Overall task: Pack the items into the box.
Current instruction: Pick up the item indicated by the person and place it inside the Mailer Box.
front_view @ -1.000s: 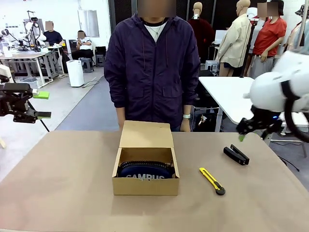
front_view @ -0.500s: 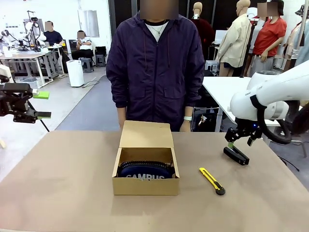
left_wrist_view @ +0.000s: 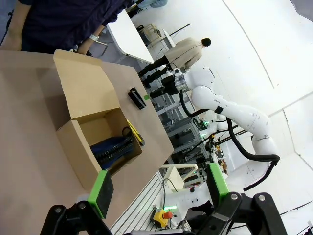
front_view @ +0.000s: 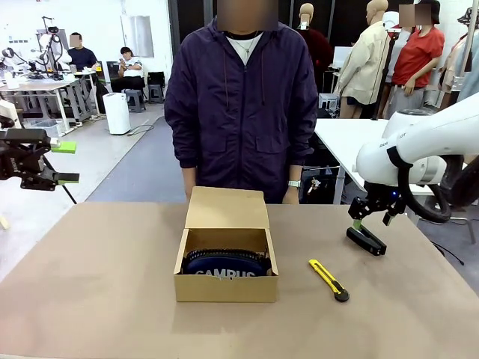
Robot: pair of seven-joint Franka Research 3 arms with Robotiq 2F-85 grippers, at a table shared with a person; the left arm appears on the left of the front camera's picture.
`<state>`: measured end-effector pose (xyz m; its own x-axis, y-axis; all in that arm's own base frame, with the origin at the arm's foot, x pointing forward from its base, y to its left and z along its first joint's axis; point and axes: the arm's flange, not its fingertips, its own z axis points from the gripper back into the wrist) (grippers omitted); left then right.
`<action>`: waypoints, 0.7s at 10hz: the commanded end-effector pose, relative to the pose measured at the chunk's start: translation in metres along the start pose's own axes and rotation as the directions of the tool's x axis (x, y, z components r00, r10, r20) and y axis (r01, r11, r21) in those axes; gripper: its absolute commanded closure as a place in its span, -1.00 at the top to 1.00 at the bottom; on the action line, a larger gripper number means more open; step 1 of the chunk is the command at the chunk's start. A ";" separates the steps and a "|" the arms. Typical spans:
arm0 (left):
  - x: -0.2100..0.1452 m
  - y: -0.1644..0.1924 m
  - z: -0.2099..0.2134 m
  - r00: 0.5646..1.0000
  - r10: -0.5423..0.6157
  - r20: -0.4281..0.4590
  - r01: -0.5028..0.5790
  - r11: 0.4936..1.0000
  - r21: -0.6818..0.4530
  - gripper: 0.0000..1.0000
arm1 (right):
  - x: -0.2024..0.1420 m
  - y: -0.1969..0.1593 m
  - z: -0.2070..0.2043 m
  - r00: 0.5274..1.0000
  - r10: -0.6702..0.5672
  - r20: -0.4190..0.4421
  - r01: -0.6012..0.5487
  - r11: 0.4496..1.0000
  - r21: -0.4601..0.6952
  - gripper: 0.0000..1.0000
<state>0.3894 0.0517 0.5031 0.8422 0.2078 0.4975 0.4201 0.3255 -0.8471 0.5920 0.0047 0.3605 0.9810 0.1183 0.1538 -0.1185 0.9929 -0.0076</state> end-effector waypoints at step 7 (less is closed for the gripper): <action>-0.001 -0.001 0.004 1.000 -0.001 -0.013 0.001 1.000 -0.002 1.00 | 0.019 -0.011 -0.074 0.989 0.135 -0.058 -0.137 0.990 -0.024 1.00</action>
<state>0.3894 0.0517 0.5032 0.8421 0.2078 0.4977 0.4203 0.3255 -0.8470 0.6132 0.0001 0.2883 0.9716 0.2207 0.0854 -0.2189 0.9753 -0.0295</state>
